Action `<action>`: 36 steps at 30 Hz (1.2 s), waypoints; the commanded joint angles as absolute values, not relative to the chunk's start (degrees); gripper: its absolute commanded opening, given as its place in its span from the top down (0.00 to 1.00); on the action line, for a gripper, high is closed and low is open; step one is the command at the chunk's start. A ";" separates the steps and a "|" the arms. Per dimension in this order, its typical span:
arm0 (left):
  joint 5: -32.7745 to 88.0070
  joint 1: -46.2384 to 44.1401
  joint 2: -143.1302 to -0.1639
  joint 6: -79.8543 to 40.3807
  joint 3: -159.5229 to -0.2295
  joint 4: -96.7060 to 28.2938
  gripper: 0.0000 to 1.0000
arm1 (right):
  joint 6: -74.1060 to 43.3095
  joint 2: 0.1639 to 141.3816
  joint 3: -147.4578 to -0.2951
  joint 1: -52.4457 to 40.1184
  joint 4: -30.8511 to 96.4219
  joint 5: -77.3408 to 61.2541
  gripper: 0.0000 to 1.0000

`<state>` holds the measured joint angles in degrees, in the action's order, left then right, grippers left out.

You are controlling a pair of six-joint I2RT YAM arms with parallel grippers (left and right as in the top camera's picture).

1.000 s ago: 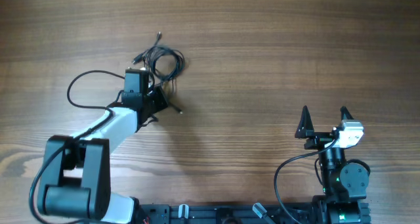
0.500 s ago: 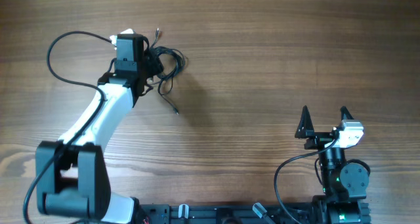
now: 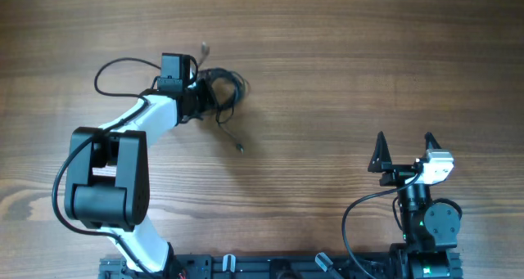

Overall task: Untangle cables
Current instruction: 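Lower the open left gripper over the cable bundle, then close the left gripper on the cable loops and lift slightly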

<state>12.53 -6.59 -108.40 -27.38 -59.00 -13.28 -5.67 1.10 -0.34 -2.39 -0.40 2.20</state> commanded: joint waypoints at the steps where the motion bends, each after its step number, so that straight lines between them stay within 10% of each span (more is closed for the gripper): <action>1: 17.32 -6.70 -108.77 -27.20 -58.83 -21.93 0.96 | -4.64 0.58 -0.30 -2.07 -0.67 2.90 0.00; 10: 8.80 -6.59 -102.72 -24.45 -64.10 -36.45 0.91 | -4.60 0.58 -0.30 -2.07 -0.67 2.90 0.00; 13: 3.73 -6.59 -101.23 -24.45 -64.86 -27.81 0.41 | -4.62 0.58 -0.30 -2.07 -0.67 2.90 0.00; 16: 3.46 -6.66 -102.08 -24.49 -64.84 -19.84 0.19 | -4.62 0.58 -0.30 -2.07 -0.67 2.90 0.00; 21: 1.65 -7.05 -107.87 -24.47 -64.84 -14.13 0.28 | -4.62 0.58 -0.30 -2.07 -0.67 2.90 0.00; 24: 2.09 -8.93 -111.37 -24.47 -64.84 -11.81 0.64 | -4.62 0.58 -0.30 -2.07 -0.67 2.87 0.00; 26: 2.07 -10.37 -111.46 -24.43 -64.84 -13.74 0.71 | -4.62 0.58 -0.30 -2.07 -0.67 2.90 0.00; 36: 2.07 -13.02 -93.73 -22.98 -64.90 -18.90 0.30 | -4.62 0.58 -0.30 -2.07 -0.67 2.90 0.00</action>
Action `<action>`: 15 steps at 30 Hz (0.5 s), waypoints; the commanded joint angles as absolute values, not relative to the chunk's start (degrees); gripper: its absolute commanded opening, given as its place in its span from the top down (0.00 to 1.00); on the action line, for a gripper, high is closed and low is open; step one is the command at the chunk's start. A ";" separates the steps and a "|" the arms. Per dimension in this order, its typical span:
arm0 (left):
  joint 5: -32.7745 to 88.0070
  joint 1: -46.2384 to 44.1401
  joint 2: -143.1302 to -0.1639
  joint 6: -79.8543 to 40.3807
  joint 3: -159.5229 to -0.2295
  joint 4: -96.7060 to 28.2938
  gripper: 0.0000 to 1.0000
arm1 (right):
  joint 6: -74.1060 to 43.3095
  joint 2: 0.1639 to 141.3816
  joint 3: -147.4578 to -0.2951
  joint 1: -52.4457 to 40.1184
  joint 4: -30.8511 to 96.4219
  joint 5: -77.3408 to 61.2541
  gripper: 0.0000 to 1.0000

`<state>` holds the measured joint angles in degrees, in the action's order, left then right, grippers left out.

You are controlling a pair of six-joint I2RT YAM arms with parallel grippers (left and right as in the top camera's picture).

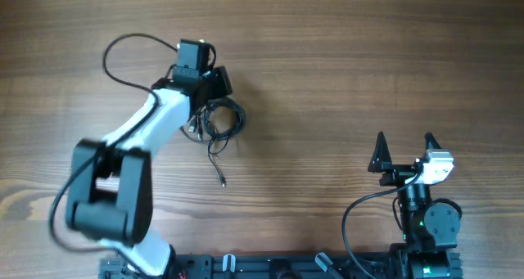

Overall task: Untangle cables
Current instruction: 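Close the left gripper on the cable loops and lift slightly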

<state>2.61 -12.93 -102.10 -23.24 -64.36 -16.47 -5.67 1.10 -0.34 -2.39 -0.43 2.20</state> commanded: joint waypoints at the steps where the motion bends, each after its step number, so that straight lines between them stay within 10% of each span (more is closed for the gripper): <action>1: 2.07 -13.02 -92.29 -23.16 -64.90 -20.62 0.25 | -4.62 0.58 -0.30 -2.07 -0.67 2.90 0.00; 15: 2.02 -13.02 -92.07 -26.15 -64.84 -36.88 0.04 | -4.64 0.58 -0.30 -2.07 -0.67 2.90 0.00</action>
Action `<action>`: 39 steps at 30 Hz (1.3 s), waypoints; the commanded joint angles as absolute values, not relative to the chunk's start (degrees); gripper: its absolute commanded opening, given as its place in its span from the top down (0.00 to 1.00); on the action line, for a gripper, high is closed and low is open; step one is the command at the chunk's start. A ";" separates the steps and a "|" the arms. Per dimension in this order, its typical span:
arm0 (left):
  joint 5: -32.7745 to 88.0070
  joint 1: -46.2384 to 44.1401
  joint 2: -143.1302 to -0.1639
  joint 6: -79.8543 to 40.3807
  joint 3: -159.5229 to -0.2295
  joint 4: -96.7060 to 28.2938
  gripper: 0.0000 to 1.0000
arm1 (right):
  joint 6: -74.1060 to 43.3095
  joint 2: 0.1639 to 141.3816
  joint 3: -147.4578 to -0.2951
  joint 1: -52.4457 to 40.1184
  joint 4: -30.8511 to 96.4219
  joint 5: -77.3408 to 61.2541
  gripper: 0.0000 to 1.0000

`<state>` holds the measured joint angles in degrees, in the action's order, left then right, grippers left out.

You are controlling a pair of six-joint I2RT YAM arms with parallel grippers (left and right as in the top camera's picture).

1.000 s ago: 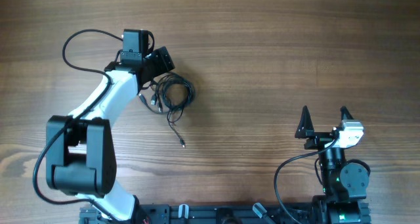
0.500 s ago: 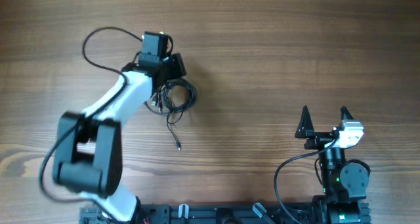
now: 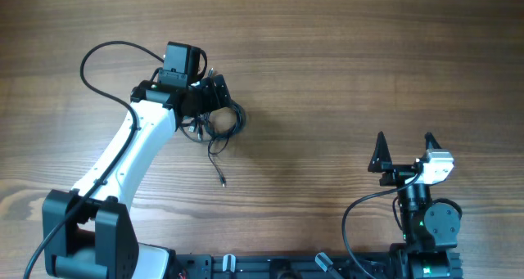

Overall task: Untangle cables
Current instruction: 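Close the left gripper on the cable loops and lift slightly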

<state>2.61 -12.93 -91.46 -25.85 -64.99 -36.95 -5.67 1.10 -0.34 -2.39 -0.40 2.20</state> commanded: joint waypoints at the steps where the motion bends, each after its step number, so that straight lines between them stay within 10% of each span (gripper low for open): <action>1: 2.02 -13.02 -92.07 -26.17 -64.84 -36.64 0.03 | -4.62 0.58 -0.30 -2.07 -0.67 2.90 0.00; 20: 1.80 -15.44 -92.07 -26.17 -64.84 -33.43 0.26 | -4.60 0.58 -0.30 -2.07 -0.67 2.90 0.00; 29: 1.78 -17.56 -97.03 -25.96 -64.82 -34.20 0.87 | -4.62 0.58 -0.30 -2.07 -0.67 2.90 0.00; 39: 2.31 -19.75 -105.41 -26.22 -64.84 -32.36 0.55 | -4.64 0.58 -0.30 -2.07 -0.67 2.90 0.00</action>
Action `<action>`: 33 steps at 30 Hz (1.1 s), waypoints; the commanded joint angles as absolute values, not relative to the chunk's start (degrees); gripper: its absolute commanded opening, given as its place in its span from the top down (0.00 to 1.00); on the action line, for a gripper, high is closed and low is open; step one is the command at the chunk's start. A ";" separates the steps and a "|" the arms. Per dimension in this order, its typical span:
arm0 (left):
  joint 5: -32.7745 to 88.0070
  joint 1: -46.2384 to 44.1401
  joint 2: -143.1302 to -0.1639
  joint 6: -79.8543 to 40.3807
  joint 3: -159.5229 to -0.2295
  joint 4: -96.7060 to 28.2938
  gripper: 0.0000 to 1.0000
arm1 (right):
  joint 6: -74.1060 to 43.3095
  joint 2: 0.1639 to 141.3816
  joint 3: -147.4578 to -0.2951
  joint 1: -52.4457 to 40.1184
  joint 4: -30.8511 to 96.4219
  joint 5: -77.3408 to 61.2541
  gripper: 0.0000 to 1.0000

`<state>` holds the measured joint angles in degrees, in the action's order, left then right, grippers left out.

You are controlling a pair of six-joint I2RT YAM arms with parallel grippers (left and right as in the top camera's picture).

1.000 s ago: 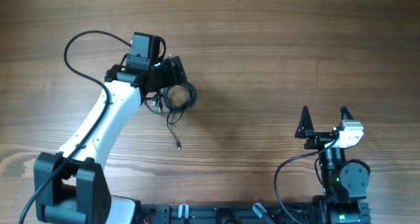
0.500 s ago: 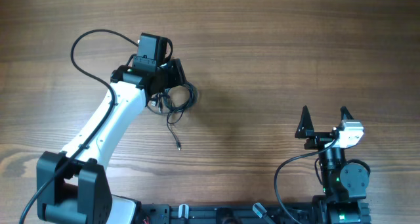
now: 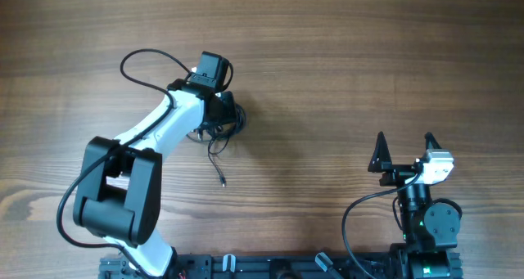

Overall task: Untangle cables
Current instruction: 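Close the left gripper on the cable loops and lift slightly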

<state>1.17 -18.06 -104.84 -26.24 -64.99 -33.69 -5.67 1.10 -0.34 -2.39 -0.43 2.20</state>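
A tangled bundle of thin black cables [image 3: 211, 129] lies on the wooden table left of centre. One loose tail runs toward me and ends in a small plug [image 3: 223, 182]. My left gripper [image 3: 228, 113] is down on the bundle's far right part. Its fingers merge with the dark cable loops, so their state does not show. My right gripper [image 3: 405, 150] is parked at the near right, open and holding nothing, far from the cables.
The left arm's own black lead [image 3: 151, 62] loops over the table behind the wrist. The wooden table [image 3: 344, 58] stretches away on all sides. The arm bases and a rail [image 3: 270, 267] line the near edge.
My left gripper has moved right and slightly nearer, from the bundle's far edge onto its right part. The bundle and its tail lie where they were. The right arm has not moved.
At first my left gripper was at the bundle, which lay farther back with its tail ending right of it. Then the bundle lay nearer, its tail pointing toward me, with the gripper behind it. The gripper then came to the bundle's far edge, and now sits on it.
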 commanded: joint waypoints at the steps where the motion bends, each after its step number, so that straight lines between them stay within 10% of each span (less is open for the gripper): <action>1: 2.31 -20.80 -105.41 -26.22 -64.84 -31.22 0.54 | -4.62 0.58 -0.30 -2.07 -0.67 2.90 0.00; 9: 1.63 -32.86 -105.91 -26.17 -64.84 -25.89 0.49 | -4.62 0.58 -0.30 -2.07 -0.67 2.90 0.00; 14: -21.32 -33.06 -104.64 -26.17 -64.97 -24.86 0.39 | -4.62 0.58 -0.30 -2.07 -0.67 2.90 0.00; 33: -1.50 -15.16 -104.81 -11.94 -64.82 -33.19 0.40 | -4.62 0.58 -0.30 -2.07 -0.67 2.90 0.00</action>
